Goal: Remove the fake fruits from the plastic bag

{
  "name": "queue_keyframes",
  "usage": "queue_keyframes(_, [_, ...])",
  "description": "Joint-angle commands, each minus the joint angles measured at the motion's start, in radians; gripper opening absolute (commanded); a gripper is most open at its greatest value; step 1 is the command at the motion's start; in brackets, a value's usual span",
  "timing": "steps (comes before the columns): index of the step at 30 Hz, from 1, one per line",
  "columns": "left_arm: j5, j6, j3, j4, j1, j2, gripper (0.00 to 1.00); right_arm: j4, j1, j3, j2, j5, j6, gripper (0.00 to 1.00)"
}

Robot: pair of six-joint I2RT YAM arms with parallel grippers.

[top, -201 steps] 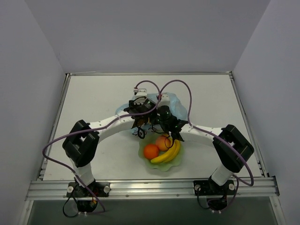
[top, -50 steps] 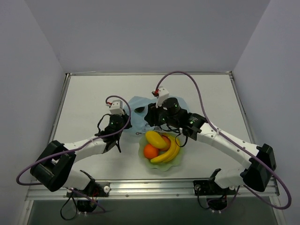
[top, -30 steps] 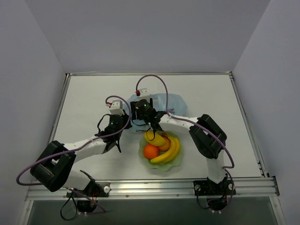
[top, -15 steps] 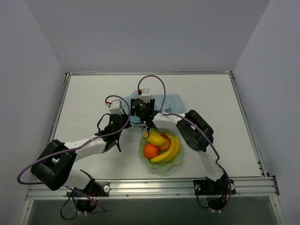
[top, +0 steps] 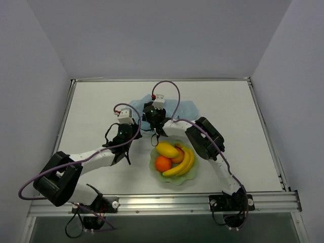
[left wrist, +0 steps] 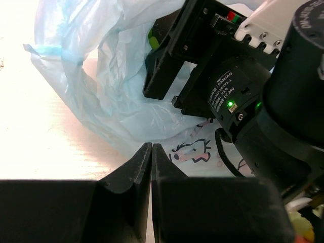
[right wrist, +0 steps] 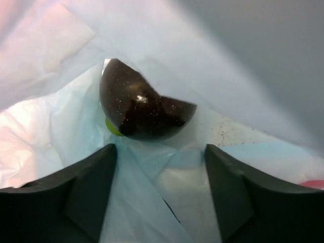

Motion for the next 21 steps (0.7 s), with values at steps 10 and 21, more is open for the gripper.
queue_keyframes(10, [-0.009, 0.016, 0.021, 0.02, 0.008, -0.033, 0.02, 0.108, 0.004, -0.15, -0.161, -0.024, -0.021, 0.32])
queue_keyframes(21, [0.005, 0.019, 0.031, 0.029, 0.009, -0.005, 0.02, 0.179, 0.01, -0.424, -0.461, -0.247, -0.081, 0.33])
